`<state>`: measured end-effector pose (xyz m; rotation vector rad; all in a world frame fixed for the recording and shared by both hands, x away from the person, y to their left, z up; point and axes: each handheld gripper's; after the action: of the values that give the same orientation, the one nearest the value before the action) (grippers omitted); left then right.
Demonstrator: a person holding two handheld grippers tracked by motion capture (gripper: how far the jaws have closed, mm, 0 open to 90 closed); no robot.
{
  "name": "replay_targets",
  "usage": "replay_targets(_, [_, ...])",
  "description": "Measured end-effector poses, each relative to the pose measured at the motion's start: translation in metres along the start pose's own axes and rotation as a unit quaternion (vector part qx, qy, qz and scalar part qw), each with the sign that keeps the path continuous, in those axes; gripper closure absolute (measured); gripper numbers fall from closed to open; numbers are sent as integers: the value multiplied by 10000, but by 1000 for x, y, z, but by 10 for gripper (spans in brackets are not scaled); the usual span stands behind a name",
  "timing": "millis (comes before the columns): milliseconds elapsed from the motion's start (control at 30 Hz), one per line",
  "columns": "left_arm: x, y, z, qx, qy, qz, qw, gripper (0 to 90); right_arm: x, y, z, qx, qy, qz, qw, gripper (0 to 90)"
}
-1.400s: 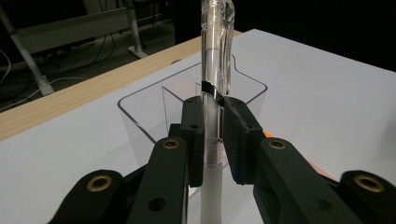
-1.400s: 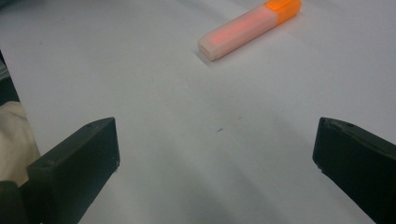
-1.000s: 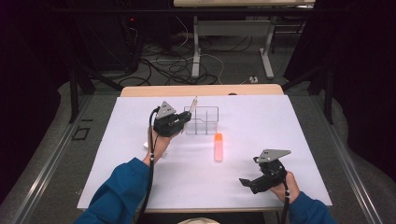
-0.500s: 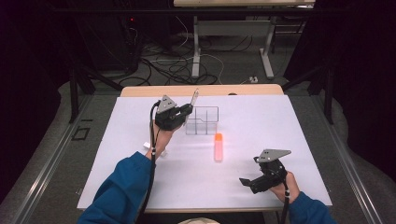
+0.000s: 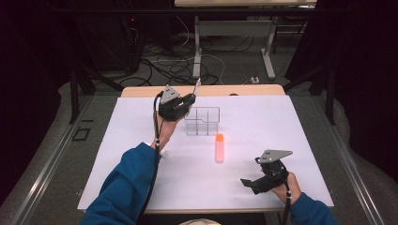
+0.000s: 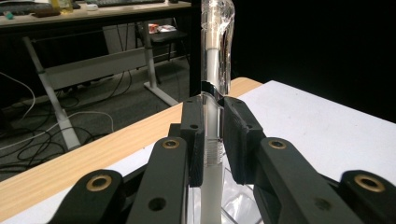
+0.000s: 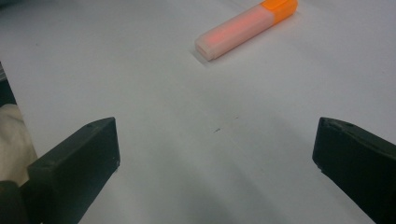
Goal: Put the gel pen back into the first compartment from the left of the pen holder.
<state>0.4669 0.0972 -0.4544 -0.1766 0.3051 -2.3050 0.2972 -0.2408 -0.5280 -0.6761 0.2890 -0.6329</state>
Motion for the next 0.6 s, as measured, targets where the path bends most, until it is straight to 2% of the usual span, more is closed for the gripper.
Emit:
replay_targets(133, [-1, 7, -3, -114, 16, 14, 9999, 794, 0, -1, 0, -55, -6, 18, 10000, 2])
replay_targets(200, [-2, 10, -6, -137, -49, 48, 9999, 794, 0, -1, 0, -47, 2, 47, 10000, 2])
replay_targets(400, [-7, 17, -14, -452, -56, 115, 9989, 792, 0, 0, 0, 13, -1, 30, 10000, 2])
replay_targets(567, [-8, 18, -20, -555, -70, 94, 9984, 792, 0, -1, 0, -44, -13, 41, 10000, 2])
replay_targets(600, [-8, 19, -23, -611, -78, 89, 9981, 792, 0, 0, 0, 14, -4, 22, 10000, 2])
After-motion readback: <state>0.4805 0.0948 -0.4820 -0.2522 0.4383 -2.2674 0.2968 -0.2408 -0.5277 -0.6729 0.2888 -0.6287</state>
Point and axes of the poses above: each handheld gripper's, and its own axes: y roughly forward along the jaws, z roughly out of its top, x roughly to its right, and after that the axes turned 2 degrees about -y, right-handed
